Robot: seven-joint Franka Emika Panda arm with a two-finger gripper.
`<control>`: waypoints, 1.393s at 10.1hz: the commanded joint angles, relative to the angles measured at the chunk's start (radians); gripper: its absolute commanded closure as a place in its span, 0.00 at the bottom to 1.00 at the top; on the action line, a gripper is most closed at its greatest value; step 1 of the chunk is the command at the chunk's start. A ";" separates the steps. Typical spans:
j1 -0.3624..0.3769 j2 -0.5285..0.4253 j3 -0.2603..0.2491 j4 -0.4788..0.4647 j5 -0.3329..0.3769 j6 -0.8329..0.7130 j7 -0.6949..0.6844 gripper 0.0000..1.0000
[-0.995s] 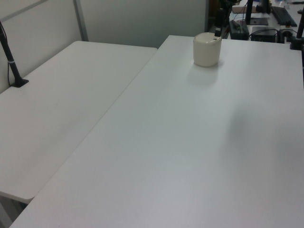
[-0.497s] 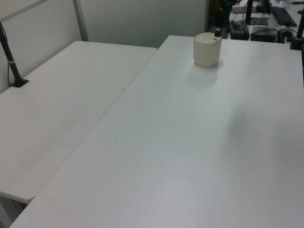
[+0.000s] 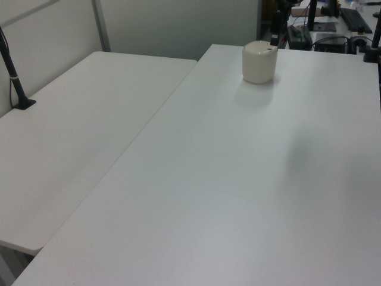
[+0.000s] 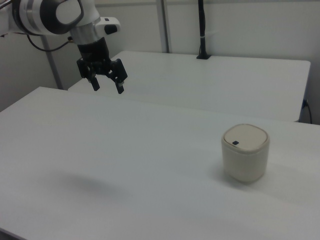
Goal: Open the trash bin
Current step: 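Move the gripper over to the cream trash bin's lid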
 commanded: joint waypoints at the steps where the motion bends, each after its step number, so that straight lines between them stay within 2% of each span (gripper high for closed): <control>1: -0.033 -0.014 -0.017 0.000 0.001 -0.032 -0.187 0.00; 3: -0.073 -0.008 -0.019 -0.001 -0.007 -0.014 -0.238 0.00; 5: -0.107 -0.002 -0.078 -0.001 -0.001 0.049 -0.278 0.01; 6: -0.148 0.012 -0.081 -0.003 0.007 0.107 -0.278 0.13; 8: -0.179 0.071 -0.110 -0.001 0.071 0.277 -0.229 0.63; 9: -0.193 0.113 -0.126 -0.001 0.107 0.389 -0.147 0.87; 10: -0.210 0.156 -0.126 -0.003 0.121 0.507 -0.032 1.00; 12: -0.242 0.235 -0.128 -0.003 0.131 0.699 0.093 1.00; 14: -0.280 0.285 -0.128 -0.019 0.167 0.776 0.108 1.00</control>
